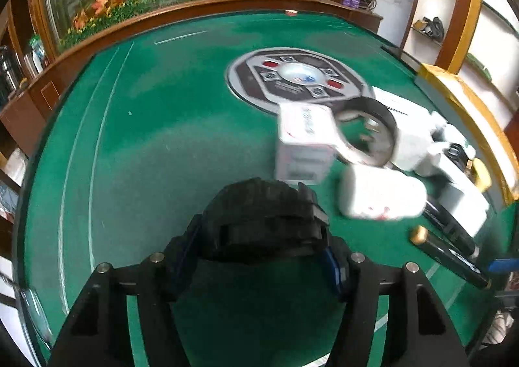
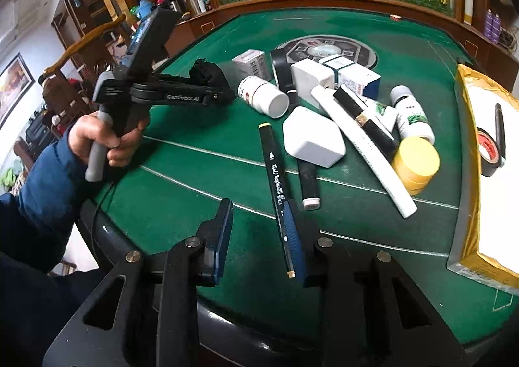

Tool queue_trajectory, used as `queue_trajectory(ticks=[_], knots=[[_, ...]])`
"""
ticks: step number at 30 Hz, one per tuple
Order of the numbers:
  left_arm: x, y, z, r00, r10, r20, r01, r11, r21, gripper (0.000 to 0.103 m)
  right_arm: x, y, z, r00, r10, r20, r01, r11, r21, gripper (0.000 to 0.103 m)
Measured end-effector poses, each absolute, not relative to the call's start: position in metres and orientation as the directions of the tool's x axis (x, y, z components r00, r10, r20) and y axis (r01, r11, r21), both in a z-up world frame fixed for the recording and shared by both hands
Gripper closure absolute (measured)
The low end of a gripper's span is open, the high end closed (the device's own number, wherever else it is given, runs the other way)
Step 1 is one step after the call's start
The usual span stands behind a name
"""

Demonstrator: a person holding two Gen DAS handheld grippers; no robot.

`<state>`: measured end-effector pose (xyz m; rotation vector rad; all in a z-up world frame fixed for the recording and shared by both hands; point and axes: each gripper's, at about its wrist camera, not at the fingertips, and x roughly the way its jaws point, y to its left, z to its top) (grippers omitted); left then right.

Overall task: Organize rigid objects
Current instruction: 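Grasp the black round fan part with the left tool while the right grasps another black marker, then carry the black fan part and the black marker over the white tray with both tools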

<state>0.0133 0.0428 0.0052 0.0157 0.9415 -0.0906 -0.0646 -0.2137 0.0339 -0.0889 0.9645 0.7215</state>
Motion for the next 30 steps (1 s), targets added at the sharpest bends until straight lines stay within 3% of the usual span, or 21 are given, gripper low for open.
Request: queue_trajectory(ticks=[9, 10, 16, 30], knots=[[-0.001, 0.027, 0.009, 0.590, -0.104, -0.800, 0.117, 0.992, -0.043, 0.039, -0.037, -0.195, 0.023, 0.337, 0.469, -0.816, -0.592, 0.780, 0.204, 0.075], [0.000, 0.027, 0.009, 0.591, -0.109, -0.799, 0.119, 0.992, -0.048, 0.039, -0.035, -0.193, 0.021, 0.331, 0.464, -0.822, -0.588, 0.782, 0.204, 0.080], [0.002, 0.026, 0.010, 0.599, -0.126, -0.790, 0.129, 0.990, -0.060, 0.039, -0.034, -0.177, 0.012, 0.352, 0.417, -0.838, -0.587, 0.796, 0.149, 0.088], [-0.009, 0.009, 0.034, 0.658, -0.231, -0.716, 0.201, 0.971, -0.128, 0.039, -0.048, -0.198, 0.028, 0.395, 0.553, -0.734, -0.555, 0.780, 0.289, 0.088]])
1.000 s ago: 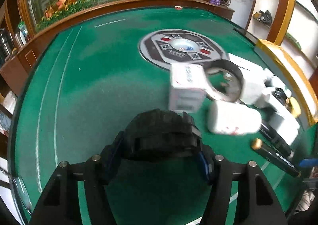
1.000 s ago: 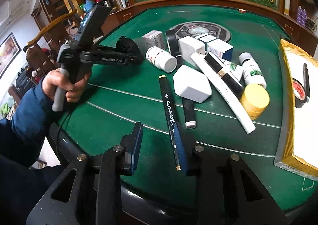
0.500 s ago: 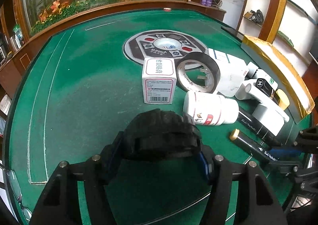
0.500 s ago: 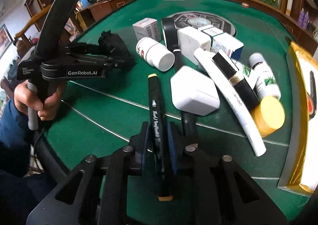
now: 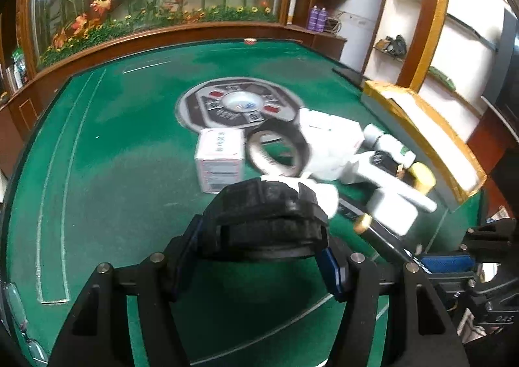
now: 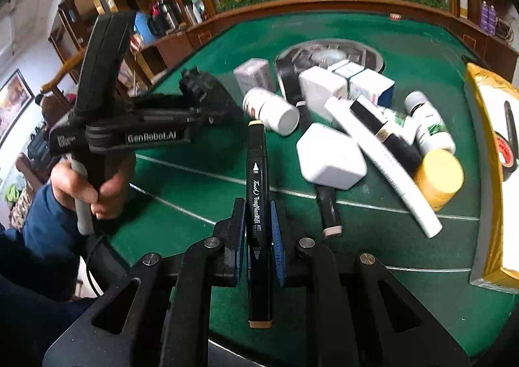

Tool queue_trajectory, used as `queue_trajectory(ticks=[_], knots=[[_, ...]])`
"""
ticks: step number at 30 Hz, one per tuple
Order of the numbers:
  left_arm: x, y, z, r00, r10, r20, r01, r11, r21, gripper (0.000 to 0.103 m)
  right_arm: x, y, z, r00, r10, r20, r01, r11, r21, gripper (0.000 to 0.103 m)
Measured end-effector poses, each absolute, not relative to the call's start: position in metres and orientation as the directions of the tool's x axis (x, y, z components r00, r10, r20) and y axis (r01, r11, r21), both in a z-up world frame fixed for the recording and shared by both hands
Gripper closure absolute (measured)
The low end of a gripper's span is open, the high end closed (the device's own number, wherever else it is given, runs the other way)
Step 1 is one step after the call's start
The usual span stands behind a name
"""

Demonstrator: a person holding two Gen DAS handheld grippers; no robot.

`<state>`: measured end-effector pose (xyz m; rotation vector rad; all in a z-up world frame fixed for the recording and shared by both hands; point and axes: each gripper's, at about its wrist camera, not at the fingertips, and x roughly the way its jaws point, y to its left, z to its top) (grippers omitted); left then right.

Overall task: Organize rigid objects
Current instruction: 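Carry the black fan part and the black marker over the white tray with both tools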

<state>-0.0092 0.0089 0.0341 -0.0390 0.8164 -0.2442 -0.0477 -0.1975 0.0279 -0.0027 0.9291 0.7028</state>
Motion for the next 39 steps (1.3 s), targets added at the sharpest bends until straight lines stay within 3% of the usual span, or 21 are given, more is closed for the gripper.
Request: queue_trajectory(ticks=[12, 39], knots=[[-0.009, -0.043, 0.048, 0.632, -0.350, -0.691, 0.303, 0.933, -0.196, 0.039, -0.036, -0.252, 0.041, 0.515, 0.517, -0.684, -0.397, 0.851, 0.344, 0.088], [0.006, -0.145, 0.073, 0.571, -0.440, -0.694, 0.456, 0.872, -0.178, 0.038, -0.041, -0.362, 0.058, 0.674, 0.457, -0.580, -0.208, 0.871, 0.444, 0.088]])
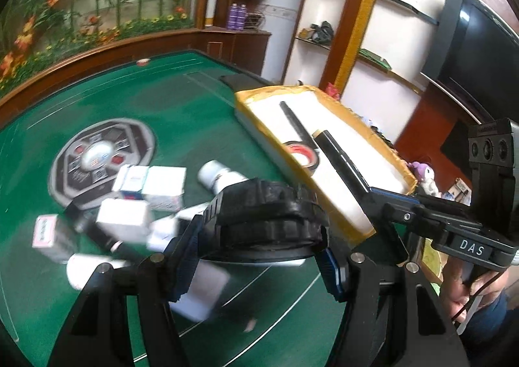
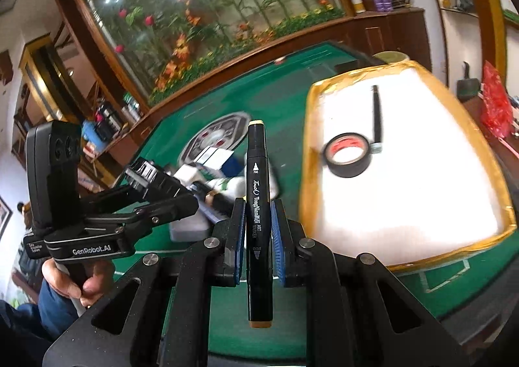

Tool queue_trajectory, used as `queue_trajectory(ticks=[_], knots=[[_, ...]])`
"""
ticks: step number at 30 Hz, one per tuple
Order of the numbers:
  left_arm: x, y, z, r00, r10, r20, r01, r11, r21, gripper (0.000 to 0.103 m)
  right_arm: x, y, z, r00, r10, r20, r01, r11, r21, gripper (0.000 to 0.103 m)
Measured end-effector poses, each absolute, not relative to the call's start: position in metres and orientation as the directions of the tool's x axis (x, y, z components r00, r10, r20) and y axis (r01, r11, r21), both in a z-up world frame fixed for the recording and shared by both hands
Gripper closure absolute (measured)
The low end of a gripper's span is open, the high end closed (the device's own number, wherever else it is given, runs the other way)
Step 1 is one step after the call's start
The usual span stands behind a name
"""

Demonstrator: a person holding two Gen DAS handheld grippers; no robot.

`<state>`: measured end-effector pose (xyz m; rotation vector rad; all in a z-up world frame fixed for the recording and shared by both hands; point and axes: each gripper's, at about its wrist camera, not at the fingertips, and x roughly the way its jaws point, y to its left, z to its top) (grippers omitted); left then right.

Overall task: Organize rigid objects
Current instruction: 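Carry the black fan part and the black marker over the white tray with both tools, then release the black fan part onto the tape with the left tool while the right releases the marker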

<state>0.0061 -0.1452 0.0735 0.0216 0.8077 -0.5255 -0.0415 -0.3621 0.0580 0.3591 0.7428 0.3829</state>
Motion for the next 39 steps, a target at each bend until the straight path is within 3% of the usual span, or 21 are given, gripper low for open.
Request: queue_trajectory(ticks=[7, 25, 29, 39], knots=[[0.023, -0.199, 0.075, 0.523, -0.476, -0.707, 0.519, 0.836, -0.178, 0.038, -0.042, -0.406, 0.061, 0.720, 0.386, -0.576, -0.118, 0.887, 0.447, 0.088], [0.144, -0.279, 0.041, 0.350, -0.425, -0.835, 0.435, 0.863, -0.257, 0.038, 0.090, -0.467, 0.043, 0.586, 0.185, -0.789, 0.112, 0.946, 0.305, 0.089], [0.148, -0.289, 0.038, 0.386, -0.386, -0.838, 0.430, 0.879, -0.207, 0.038, 0.100, -0.475, 0.033, 0.563, 0.186, -0.805, 0.137, 0.940, 0.313, 0.088], [0.164, -0.289, 0.041, 0.371, -0.404, -0.836, 0.373, 0.889, -0.265, 0.034, 0.100, -0.475, 0.034, 0.571, 0.152, -0.807, 0.142, 0.950, 0.279, 0.088]])
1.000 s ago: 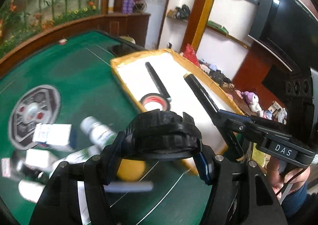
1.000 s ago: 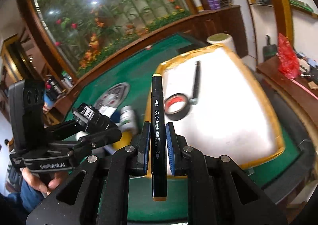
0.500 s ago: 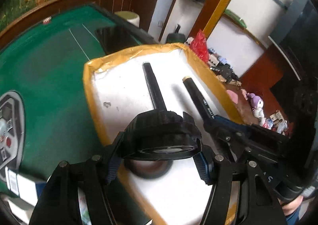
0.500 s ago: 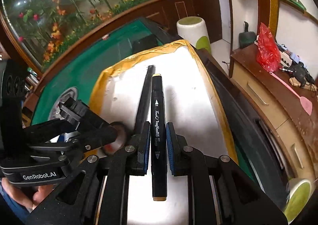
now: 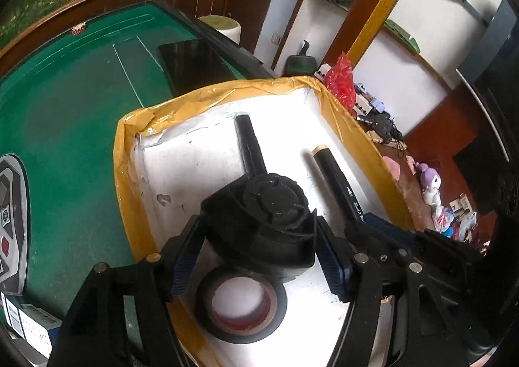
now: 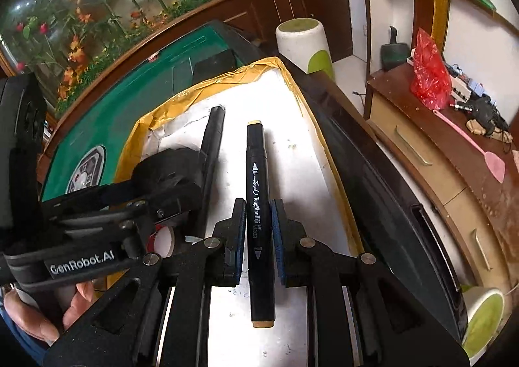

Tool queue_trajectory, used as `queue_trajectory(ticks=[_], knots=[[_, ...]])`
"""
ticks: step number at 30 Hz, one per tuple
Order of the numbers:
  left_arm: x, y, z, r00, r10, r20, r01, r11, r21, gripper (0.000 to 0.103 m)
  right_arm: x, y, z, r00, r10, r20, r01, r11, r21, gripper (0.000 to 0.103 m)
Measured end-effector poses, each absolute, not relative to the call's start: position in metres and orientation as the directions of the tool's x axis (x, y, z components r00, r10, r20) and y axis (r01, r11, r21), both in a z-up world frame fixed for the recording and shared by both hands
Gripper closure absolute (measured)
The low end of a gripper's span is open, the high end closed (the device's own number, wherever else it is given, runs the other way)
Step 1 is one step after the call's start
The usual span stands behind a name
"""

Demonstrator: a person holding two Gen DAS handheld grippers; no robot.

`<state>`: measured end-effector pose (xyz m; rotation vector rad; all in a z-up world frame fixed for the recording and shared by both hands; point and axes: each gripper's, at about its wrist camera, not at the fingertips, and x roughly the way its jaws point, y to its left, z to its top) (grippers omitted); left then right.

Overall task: Organize rigid objects
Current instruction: 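Release the black fan part onto the tape with the left tool while the right releases the marker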

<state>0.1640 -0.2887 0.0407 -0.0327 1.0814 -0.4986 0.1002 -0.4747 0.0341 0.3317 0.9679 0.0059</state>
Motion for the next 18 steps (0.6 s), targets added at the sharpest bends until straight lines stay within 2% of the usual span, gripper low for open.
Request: queue_trajectory(ticks=[4, 7, 12, 18], knots=[[0.163, -0.287, 0.045, 0.361, -0.424, -0.831, 0.366, 0.883, -0.292, 0.033, 0.095, -0.474, 0.039, 0.597, 0.127, -0.792, 0.145, 0.954, 0.263, 0.087], [0.161, -0.280, 0.053, 0.376, -0.437, -0.817, 0.357, 0.882, -0.308, 0.032, 0.091, -0.475, 0.043, 0.607, 0.112, -0.787, 0.153, 0.955, 0.254, 0.080], [0.147, -0.267, 0.067, 0.388, -0.462, -0.797, 0.361, 0.872, -0.330, 0.032, 0.076, -0.474, 0.051, 0.633, 0.144, -0.761, 0.154, 0.940, 0.305, 0.080], [0.112, -0.248, 0.077, 0.406, -0.501, -0.765, 0.402, 0.849, -0.343, 0.032, 0.041, -0.443, 0.067, 0.674, 0.245, -0.697, 0.054, 0.925, 0.377, 0.080]])
